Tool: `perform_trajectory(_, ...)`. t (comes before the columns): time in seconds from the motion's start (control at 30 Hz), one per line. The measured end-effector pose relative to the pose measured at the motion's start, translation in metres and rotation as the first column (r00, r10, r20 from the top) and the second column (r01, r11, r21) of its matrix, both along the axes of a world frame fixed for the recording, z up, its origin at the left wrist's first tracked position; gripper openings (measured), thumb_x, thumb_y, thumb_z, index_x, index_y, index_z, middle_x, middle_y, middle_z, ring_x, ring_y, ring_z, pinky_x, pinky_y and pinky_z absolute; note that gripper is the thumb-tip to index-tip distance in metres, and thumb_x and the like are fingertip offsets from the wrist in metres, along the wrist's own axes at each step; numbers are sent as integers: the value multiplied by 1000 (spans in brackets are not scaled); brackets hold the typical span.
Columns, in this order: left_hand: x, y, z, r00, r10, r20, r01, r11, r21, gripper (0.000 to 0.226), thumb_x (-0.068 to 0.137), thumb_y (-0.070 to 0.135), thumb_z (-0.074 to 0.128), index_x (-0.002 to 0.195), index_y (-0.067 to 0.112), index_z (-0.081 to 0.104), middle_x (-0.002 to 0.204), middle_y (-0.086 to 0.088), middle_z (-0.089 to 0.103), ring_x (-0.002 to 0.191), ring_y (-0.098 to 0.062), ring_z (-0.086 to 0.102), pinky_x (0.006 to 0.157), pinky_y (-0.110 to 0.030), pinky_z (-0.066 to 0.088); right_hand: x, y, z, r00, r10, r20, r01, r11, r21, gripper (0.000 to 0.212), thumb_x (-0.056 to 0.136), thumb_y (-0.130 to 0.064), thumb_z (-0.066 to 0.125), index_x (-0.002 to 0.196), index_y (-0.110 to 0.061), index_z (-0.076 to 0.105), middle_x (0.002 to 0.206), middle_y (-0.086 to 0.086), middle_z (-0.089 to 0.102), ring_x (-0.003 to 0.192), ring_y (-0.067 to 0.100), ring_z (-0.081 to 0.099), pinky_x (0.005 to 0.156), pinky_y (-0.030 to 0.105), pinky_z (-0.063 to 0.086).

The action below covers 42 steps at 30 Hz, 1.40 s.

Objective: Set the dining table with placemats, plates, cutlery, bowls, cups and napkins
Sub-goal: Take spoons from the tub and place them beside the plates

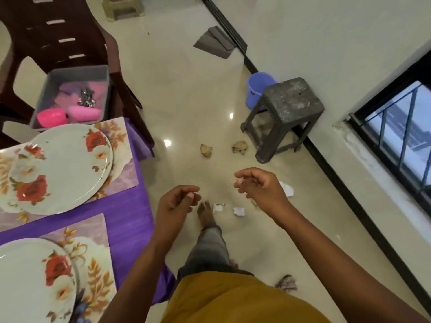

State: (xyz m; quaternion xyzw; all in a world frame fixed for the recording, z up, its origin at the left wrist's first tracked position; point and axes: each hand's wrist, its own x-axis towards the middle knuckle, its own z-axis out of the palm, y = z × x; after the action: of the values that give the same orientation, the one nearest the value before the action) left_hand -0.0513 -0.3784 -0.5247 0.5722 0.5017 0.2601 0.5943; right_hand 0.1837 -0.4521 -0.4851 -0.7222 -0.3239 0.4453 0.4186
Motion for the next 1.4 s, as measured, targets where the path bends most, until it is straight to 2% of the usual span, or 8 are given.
perform_trajectory(0.13,16,44,-8,997,77,15,-77,997,-14,22,106,7,55,114,16,72,102,-4,77,97,-17,74,79,-27,61,24,64,1,998,63,20,-63,998,6,18,98,-9,65,108,-19,75,91,-1,79,84,12,74,68,14,52)
perform_trajectory(0.33,28,147,-3,982,189,-2,-188,980,-66,21,106,8,54,112,18,72,99,-1,78,95,-18,74,79,-29,60,39,195,5,990,141,-10,-141,990,-4,15,96,-9,68,109,-12,74,92,6,78,79,10,72,65,13,50)
perform_trajectory(0.57,24,271,25,958,284,-51,-286,957,-47,25,106,6,54,112,21,74,99,0,79,94,-17,74,80,-25,59,28,353,8,944,330,4,-330,944,-1,12,96,-19,69,106,-25,75,91,-3,78,83,13,74,72,21,56)
perform_trajectory(0.8,31,360,32,900,433,-53,-436,899,-48,27,104,4,56,105,22,75,94,-3,80,95,-25,75,85,-49,59,25,479,5,871,491,-28,-490,871,36,12,97,-20,68,105,-26,74,93,-3,78,84,13,74,69,17,51)
perform_trajectory(0.93,44,407,24,847,528,-66,-531,844,-76,26,105,4,55,106,20,75,94,-4,80,92,-24,72,80,-41,55,31,560,-4,824,565,-35,-563,825,52,11,96,-17,69,101,-26,75,90,-1,78,82,18,75,70,21,51)
perform_trajectory(1.07,71,461,18,750,654,-94,-661,741,-117,24,105,6,56,105,21,76,90,0,80,86,-15,72,79,-36,53,41,645,-5,724,688,-42,-687,725,39,12,96,-17,69,105,-21,75,90,-1,78,83,18,75,71,19,53)
perform_trajectory(1.23,108,513,31,605,791,-91,-792,586,-172,22,106,9,56,110,18,76,98,-3,80,94,-24,73,86,-37,57,52,728,-2,526,846,-88,-850,527,-16,14,96,-22,68,108,-24,74,91,1,78,86,17,74,75,22,54)
perform_trajectory(1.4,122,555,31,472,873,-119,-873,445,-199,22,106,14,56,111,22,76,99,1,79,97,-22,74,88,-37,61,42,799,-5,353,931,-89,-935,347,-71,15,95,-25,68,109,-26,73,93,-1,78,86,14,74,76,24,54)
